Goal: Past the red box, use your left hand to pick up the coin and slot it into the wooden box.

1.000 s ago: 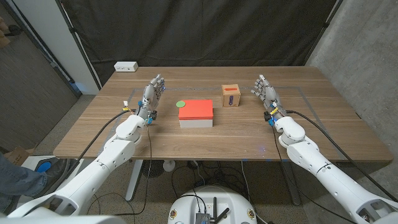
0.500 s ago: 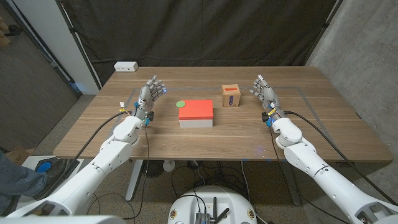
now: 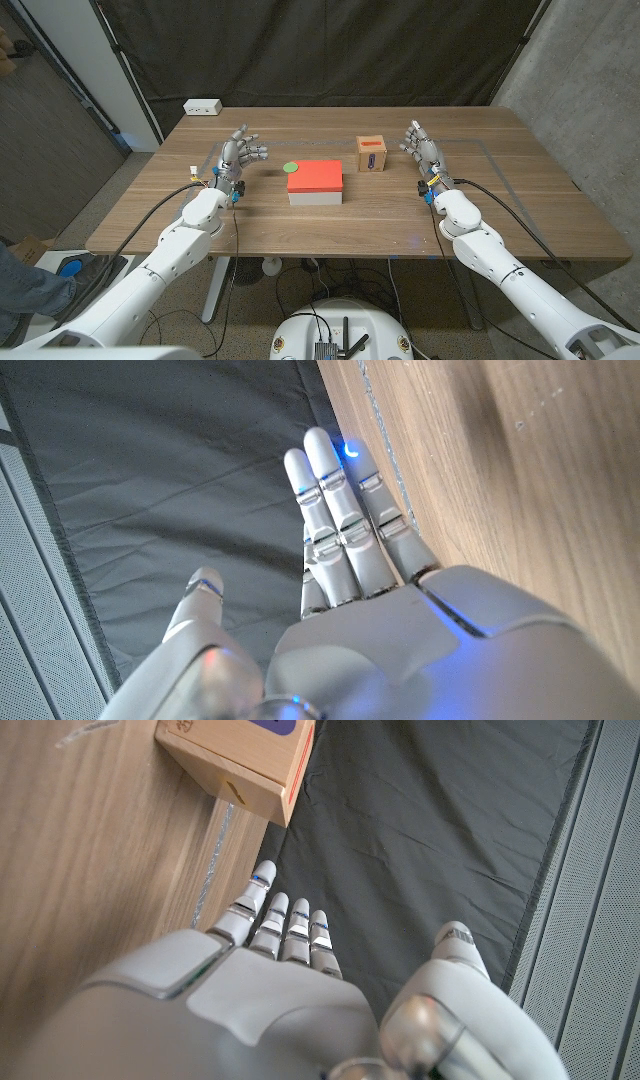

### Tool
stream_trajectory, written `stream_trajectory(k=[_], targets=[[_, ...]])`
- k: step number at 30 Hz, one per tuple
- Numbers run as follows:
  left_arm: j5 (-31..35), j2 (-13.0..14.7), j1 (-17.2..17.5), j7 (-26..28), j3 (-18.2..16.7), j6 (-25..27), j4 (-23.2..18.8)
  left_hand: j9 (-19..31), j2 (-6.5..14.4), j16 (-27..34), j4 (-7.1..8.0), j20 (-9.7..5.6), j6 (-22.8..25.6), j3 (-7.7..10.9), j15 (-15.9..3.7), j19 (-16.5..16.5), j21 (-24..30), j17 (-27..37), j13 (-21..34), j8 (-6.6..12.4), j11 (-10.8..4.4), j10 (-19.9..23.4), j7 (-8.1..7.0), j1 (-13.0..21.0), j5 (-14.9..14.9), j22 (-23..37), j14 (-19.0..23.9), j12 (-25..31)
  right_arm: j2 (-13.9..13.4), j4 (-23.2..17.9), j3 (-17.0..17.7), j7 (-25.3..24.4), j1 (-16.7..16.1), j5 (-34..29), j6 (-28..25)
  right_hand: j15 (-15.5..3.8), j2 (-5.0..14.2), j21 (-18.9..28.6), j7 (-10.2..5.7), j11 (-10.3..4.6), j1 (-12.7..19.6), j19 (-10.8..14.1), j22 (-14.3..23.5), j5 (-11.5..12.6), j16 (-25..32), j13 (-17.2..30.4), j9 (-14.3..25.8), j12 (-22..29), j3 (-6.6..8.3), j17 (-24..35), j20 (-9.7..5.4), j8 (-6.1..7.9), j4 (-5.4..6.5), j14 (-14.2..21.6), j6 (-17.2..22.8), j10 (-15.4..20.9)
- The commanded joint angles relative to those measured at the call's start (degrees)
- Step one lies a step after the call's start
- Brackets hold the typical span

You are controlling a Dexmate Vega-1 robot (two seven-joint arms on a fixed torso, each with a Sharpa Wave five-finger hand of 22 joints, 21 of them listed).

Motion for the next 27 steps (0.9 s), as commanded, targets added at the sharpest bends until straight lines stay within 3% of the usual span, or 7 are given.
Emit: stream_trajectory(k=[1, 8, 11, 12, 16, 20, 27], targets=[[1.8, -0.2, 2.6, 5.7, -1.5, 2.3, -4.8, 0.4, -1.1, 8.3, -0.33, -2.42, 1.3, 0.78, -2.67, 4.5, 7.3, 7.3, 6.8, -1.02, -2.04, 6.2, -0.05, 3.5, 0.2, 7.4, 3.0, 5.7, -0.1, -0.7, -0.3, -1.3, 0.0, -1.5, -0.8, 0.11, 0.38, -0.2, -0.15, 0.34, 0.2, 0.5, 0.1, 0.2, 0.4, -0.1, 0.1, 0.3, -0.04, -0.1, -0.02, 0.26, -0.48, 0.3, 0.3, 0.3], [2.0, 1.4, 3.4, 6.3, -1.6, 5.6, -6.8, 0.6, -2.2, 17.6, -0.3, -5.71, 3.6, 2.24, -3.09, 7.8, 18.1, 16.1, 20.9, -1.32, -6.63, 10.6, -0.36, 7.2, 0.0, 19.2, 8.1, 16.9, -0.2, -1.6, -0.5, -1.9, -0.4, -1.7, -1.7, 0.27, 0.42, -0.4, -0.14, 0.32, 0.2, 0.6, 0.1, 0.2, 0.4, -0.4, 0.1, 0.3, -0.04, -0.3, 0.07, 0.27, -0.57, 0.4, 0.4, 0.5], [2.4, 2.2, 3.7, 6.5, -1.4, 7.1, -7.7, 0.6, -2.9, 19.6, -0.4, -7.17, 4.3, 2.49, -3.08, 9.3, 21.3, 17.5, 25.3, -1.32, -7.59, 11.5, -0.6, 8.3, 0.0, 22.3, 9.7, 20.3, -0.2, -1.7, -0.6, -2.2, -0.5, -2.0, -1.8, 0.22, 0.45, -0.5, -0.16, 0.26, 0.2, 0.7, 0.1, 0.2, 0.4, -0.5, 0.1, 0.3, -0.04, -0.3, 0.04, 0.24, -0.63, 0.3, 0.3, 0.5], [2.3, 2.2, 3.9, 6.6, -1.5, 7.3, -7.9, 0.6, -3.4, 21.9, -0.11, -7.7, 5.2, 2.68, -3.09, 9.2, 23.9, 20.0, 29.2, -1.24, -8.17, 12.1, -0.75, 8.5, 0.1, 25.7, 10.7, 23.2, -0.2, -1.9, -0.6, -2.3, -0.6, -2.0, -1.9, 0.31, 0.46, -0.6, -0.19, 0.32, 0.2, 0.7, 0.1, 0.2, 0.5, -0.6, 0.1, 0.4, -0.04, -0.4, 0.04, 0.25, -0.65, 0.4, 0.4, 0.5], [2.4, 3.0, 4.8, 7.9, -1.8, 9.2, -10.0, 0.7, -4.5, 24.8, -0.24, -8.43, 6.1, 3.27, -3.03, 9.1, 27.8, 23.3, 34.0, -1.35, -8.35, 13.0, -1.13, 9.2, 0.3, 31.1, 11.0, 26.8, -0.3, -2.6, -0.5, -2.9, -1.1, -2.1, -2.4, 0.19, 0.48, -0.8, -0.2, 0.37, 0.2, 0.7, 0.1, 0.2, 0.5, -0.8, 0.1, 0.4, -0.04, -0.4, 0.12, 0.23, -0.73, 0.4, 0.4, 0.6], [2.4, 4.0, 6.2, 9.7, -2.6, 11.5, -12.8, 0.7, -5.1, 26.4, -0.65, -8.68, 6.7, 3.78, -2.98, 9.4, 29.0, 24.9, 34.8, -1.28, -8.39, 13.0, -1.74, 10.6, 0.5, 32.7, 11.1, 27.6, -0.7, -3.2, -0.5, -3.3, -1.5, -2.5, -2.7, 0.28, 0.49, -0.9, -0.18, 0.53, 0.2, 0.8, 0.1, 0.2, 0.5, -0.9, 0.1, 0.5, -0.04, -0.5, 0.13, 0.23, -0.8, 0.5, 0.4, 0.8], [-1.2, 5.2, 8.6, 9.4, -5.0, 14.5, -16.2, 0.7, -4.8, 27.7, -1.37, -8.9, 9.1, 5.47, -2.94, 9.2, 29.8, 24.8, 34.9, -0.8, -8.4, 13.5, -2.66, 16.8, 1.4, 33.3, 10.7, 28.7, -1.4, -4.6, -0.1, -3.6, -2.4, -2.4, -3.2, 0.31, 0.51, -1.1, -0.51, 0.49, 0.2, 0.9, 0.1, 0.2, 0.6, -1.2, 0.1, 0.5, -0.03, -0.6, 0.18, 0.29, -0.91, 0.7, 0.6, 1.0]])
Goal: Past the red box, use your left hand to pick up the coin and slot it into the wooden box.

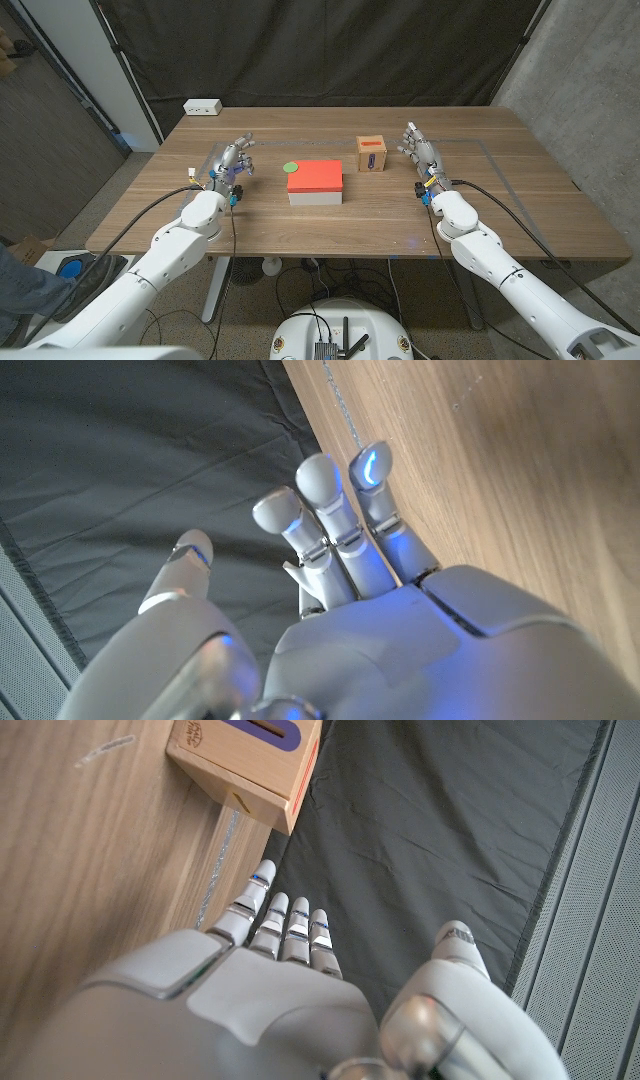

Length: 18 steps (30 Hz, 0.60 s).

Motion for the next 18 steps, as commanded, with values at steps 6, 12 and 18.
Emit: stream_trajectory(k=[6, 12, 18], targets=[[-9.0, 3.0, 4.7, -2.0, -4.9, 6.9, -7.4, 0.5, 1.1, 2.6, -0.38, -4.97, 5.1, 2.41, -0.08, 0.9, 1.3, -1.0, 1.2, 0.73, -0.14, 1.6, -0.53, 12.5, 1.7, -0.1, 1.2, 3.3, -1.3, -2.9, 0.5, -1.0, -2.1, -0.2, -1.3, -0.09, 0.52, -0.5, -0.49, 0.13, 0.2, 0.6, 0.2, 0.2, 0.6, -0.3, 0.1, 0.6, -0.03, 0.0, -0.03, 0.3, -0.55, 0.5, 0.5, 0.8], [-13.2, 2.4, 6.2, 0.1, -6.5, 9.5, -10.0, 0.7, 0.8, 5.7, -0.46, -5.01, 8.0, 2.79, -0.14, 5.2, 5.1, -0.8, 0.6, 0.94, 0.03, 2.4, -0.79, 21.3, 2.1, 1.7, 3.7, 5.3, -1.1, -2.7, 0.6, -1.1, -2.9, 0.2, -1.0, -0.03, 0.53, -0.6, -0.63, 0.11, 0.2, 0.7, 0.2, 0.2, 0.7, -0.5, 0.1, 0.6, -0.03, -0.1, 0.0, 0.32, -0.62, 0.5, 0.6, 0.9], [-18.9, 4.3, 6.5, 0.6, -8.0, 15.5, -12.4, 1.0, 0.4, 8.4, -0.18, -5.09, 10.2, 2.24, -0.21, 6.9, 7.3, -0.1, -2.7, 1.46, 0.39, 2.2, -2.1, 27.3, 2.1, 2.8, 5.3, 4.9, -1.5, -3.2, 0.6, -1.3, -3.7, 0.1, -1.1, 0.12, 0.54, -0.8, -0.71, 0.09, 0.2, 0.8, 0.2, 0.2, 0.7, -0.6, 0.1, 0.6, -0.03, -0.2, 0.09, 0.35, -0.72, 0.6, 0.7, 0.9]])
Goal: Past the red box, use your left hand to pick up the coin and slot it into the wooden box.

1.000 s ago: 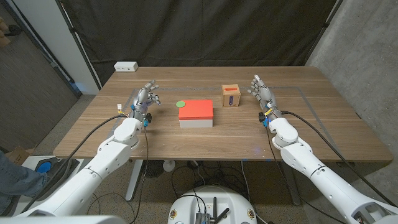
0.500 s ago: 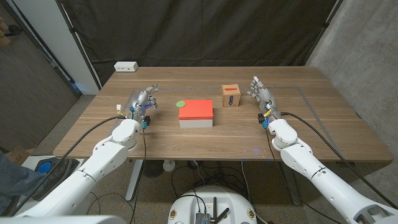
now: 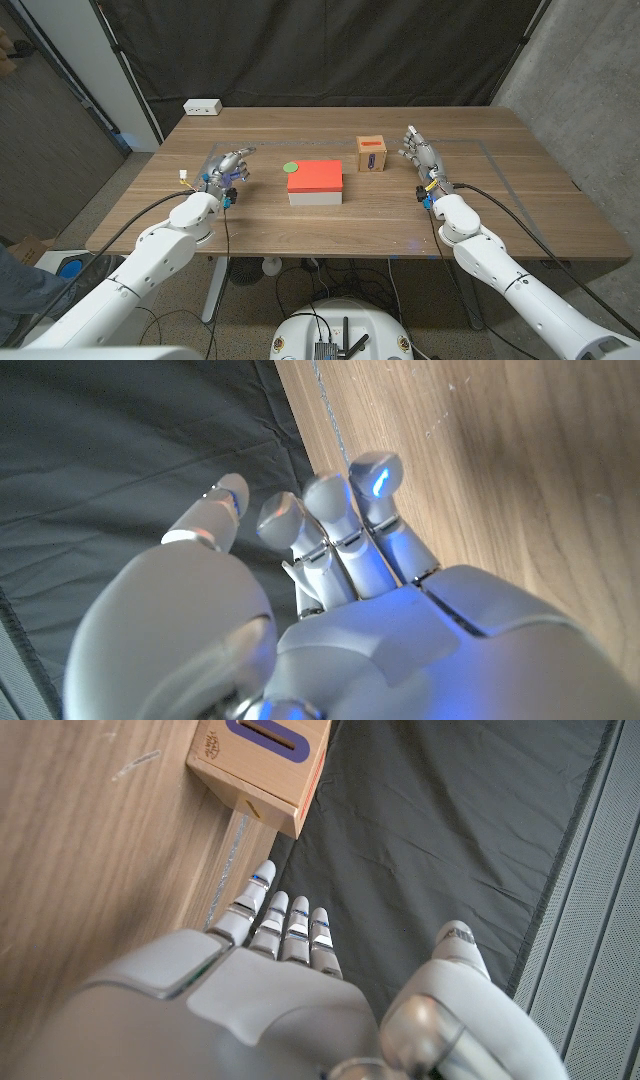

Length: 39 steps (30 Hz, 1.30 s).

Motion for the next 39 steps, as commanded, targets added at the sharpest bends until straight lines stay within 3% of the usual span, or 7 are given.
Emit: stream_trajectory(k=[1, 9, 18, 27, 32, 35, 39], targets=[[-10.1, 2.8, 1.9, 0.8, -3.7, 9.3, -5.6, 0.3, 0.5, 2.2, 0.35, -3.0, 1.9, -0.18, -0.03, 1.4, 0.8, 0.8, -2.4, 0.64, 0.37, 0.6, -0.73, 3.8, 0.4, -0.3, 1.3, -0.1, -0.6, -1.1, 0.2, -0.6, -1.7, 0.2, -0.3, 0.37, 0.54, -0.2, -0.27, 0.0, 0.2, 0.5, 0.2, 0.2, 0.3, -0.1, 0.1, 0.6, 0.2, 0.1, -0.18, 0.35, -0.5, 0.4, 0.3, 0.4], [-18.9, 6.9, 0.3, -1.6, -5.2, 18.0, -6.6, 1.2, 1.5, 3.2, 1.05, -2.88, 3.0, -0.4, 0.04, 2.6, -0.3, -1.0, -6.1, 1.53, 0.84, 1.2, -0.82, 5.9, 0.3, -0.9, 1.4, 0.2, -1.9, -2.4, 0.9, -0.6, -2.8, 0.4, -1.0, 0.3, 0.56, -0.4, -0.28, 0.09, 0.3, 0.6, 0.2, 0.1, 0.3, -0.3, 0.1, 0.6, 0.23, 0.0, -0.13, 0.34, -0.62, 0.5, 0.3, 0.6], [-22.3, 8.6, -0.3, 5.7, -5.6, 23.3, -9.4, 2.8, 1.8, 4.2, 1.91, -2.76, 5.3, -0.62, 0.12, 3.6, -1.5, -3.6, -8.7, 3.66, 0.82, 1.2, -0.48, 4.5, 0.0, 1.0, 1.6, 2.0, -3.6, -1.3, 1.5, 2.7, -2.0, 1.9, -1.4, 0.32, 0.58, -0.7, -0.26, 0.03, 0.3, 0.7, 0.2, 0.1, 0.4, -0.4, 0.1, 0.6, 0.25, -0.1, -0.01, 0.35, -0.73, 0.6, 0.4, 0.7], [-29.2, 11.4, -3.0, 7.5, -5.8, 30.2, -9.5, 4.3, 1.8, 5.7, 1.82, -2.75, 5.8, -1.52, 0.06, 4.1, -3.1, -4.8, -9.8, 4.79, 0.61, 1.3, -0.35, 3.7, -0.2, -0.3, 1.6, 5.2, -6.7, 0.6, 2.3, 8.8, -0.7, 4.7, -1.9, 0.34, 0.58, -0.9, -0.3, 0.1, 0.3, 0.8, 0.2, 0.1, 0.4, -0.6, 0.1, 0.6, 0.26, -0.2, 0.11, 0.37, -0.84, 0.6, 0.6, 0.7], [-31.7, 13.7, -7.4, 2.5, -3.6, 33.7, -6.6, 5.0, 2.3, 6.3, 2.05, -2.72, 5.2, -1.41, 0.03, 4.1, -3.5, -5.1, -10.3, 4.92, 0.38, 1.2, -0.25, 3.0, -0.2, 0.1, 1.6, 6.5, -8.5, 1.9, 2.8, 13.0, 0.0, 6.8, -2.1, 0.35, 0.59, -1.1, -0.22, 0.2, 0.3, 0.7, 0.2, 0.1, 0.3, -0.7, 0.1, 0.7, 0.26, -0.3, 0.15, 0.32, -0.89, 0.5, 0.5, 0.8], [-32.8, 13.5, -9.7, 4.6, -2.4, 35.5, -6.0, 5.5, 2.3, 6.5, 1.84, -2.79, 4.7, -1.33, 0.03, 3.8, -3.9, -5.3, -10.6, 5.0, 0.22, 1.0, -0.32, 2.7, -0.1, 0.0, 1.3, 7.3, -9.2, 2.9, 2.9, 14.9, 0.7, 7.5, -2.1, 0.48, 0.59, -1.2, -0.15, 0.18, 0.3, 0.7, 0.2, 0.1, 0.3, -0.7, 0.1, 0.7, 0.27, -0.3, 0.2, 0.32, -0.91, 0.5, 0.5, 0.9], [-33.0, 14.5, -14.2, 0.1, 0.6, 38.1, -3.1, 6.0, 2.4, 6.8, 1.86, -2.78, 4.2, -1.27, -0.01, 3.6, -4.0, -5.2, -10.4, 5.0, 0.13, 0.8, -0.64, 2.4, -0.1, 0.2, 1.2, 8.2, -9.5, 4.5, 2.9, 17.1, 1.6, 8.1, -1.3, 0.4, 0.61, -1.4, -0.26, 0.29, 0.3, 0.6, 0.2, 0.1, 0.3, -0.8, 0.2, 0.7, 0.27, -0.4, 0.18, 0.32, -0.94, 0.6, 0.6, 1.0]])
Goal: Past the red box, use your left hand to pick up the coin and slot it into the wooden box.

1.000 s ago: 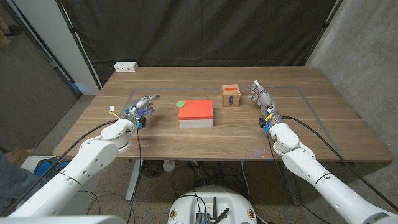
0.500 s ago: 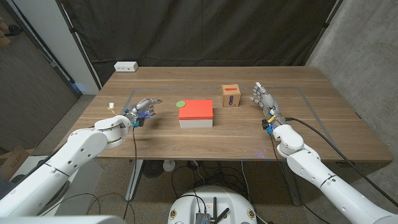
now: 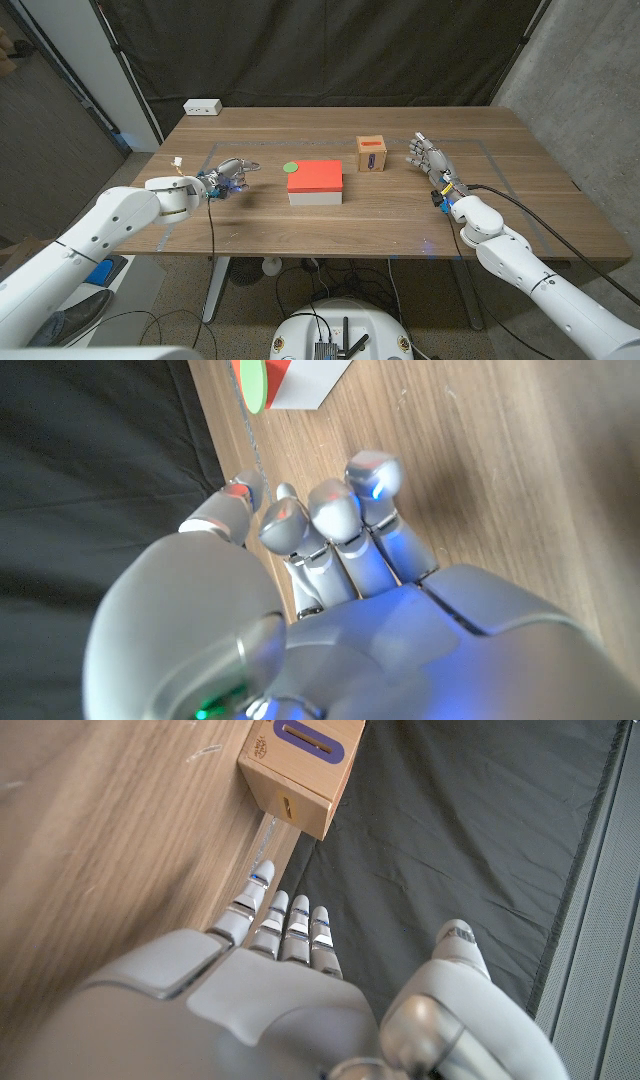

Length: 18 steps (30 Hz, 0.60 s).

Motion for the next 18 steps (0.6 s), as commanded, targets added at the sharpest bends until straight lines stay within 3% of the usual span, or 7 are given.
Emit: stream_trajectory(k=[1, 9, 18], targets=[[-4.3, 3.1, -10.3, -5.7, 5.8, 8.8, 5.4, 0.5, 0.1, 0.6, -0.03, -1.06, -1.0, -0.02, -0.01, 0.0, -0.3, 0.1, 0.1, 0.02, -0.48, -0.1, -0.01, -0.9, -0.1, 0.1, -0.3, 0.9, -2.5, 3.6, 0.6, 7.5, 2.1, 3.1, 0.8, 0.25, 0.61, -0.3, 0.0, 0.2, 0.3, 0.4, 0.2, 0.1, 0.3, 0.0, 0.2, 0.3, 0.06, 0.1, -0.05, 0.32, -0.22, 0.4, 0.3, 0.5], [-3.8, 4.4, -16.9, -13.8, 10.2, 13.3, 9.9, 1.5, 0.3, 0.7, 0.38, -1.03, -3.4, -0.2, -0.03, -0.2, -0.9, 0.1, -0.4, -0.44, -0.55, -0.8, 0.54, -2.6, -0.1, -0.3, -0.8, 1.5, -2.7, 4.6, 0.7, 7.9, 2.4, 3.2, 1.3, 0.21, 0.63, -0.6, 0.09, 0.15, 0.3, 0.5, 0.2, 0.1, 0.3, -0.1, 0.2, 0.3, 0.06, 0.0, -0.05, 0.31, -0.26, 0.4, 0.3, 0.6], [-5.2, 3.7, -18.7, -14.0, 10.2, 15.0, 10.7, 2.7, 0.5, 0.3, -0.1, -1.12, -3.8, -0.02, -0.05, -0.3, -1.4, -0.6, -1.0, -0.15, -0.56, -1.1, 0.99, -3.3, -0.1, -1.2, -1.0, 1.7, -2.5, 6.0, 0.0, 8.8, 3.2, 2.9, 1.4, 0.17, 0.68, -0.8, 0.05, 0.19, 0.3, 0.7, 0.2, 0.1, 0.4, -0.2, 0.2, 0.4, 0.06, -0.1, -0.01, 0.36, -0.31, 0.4, 0.5, 0.8]])
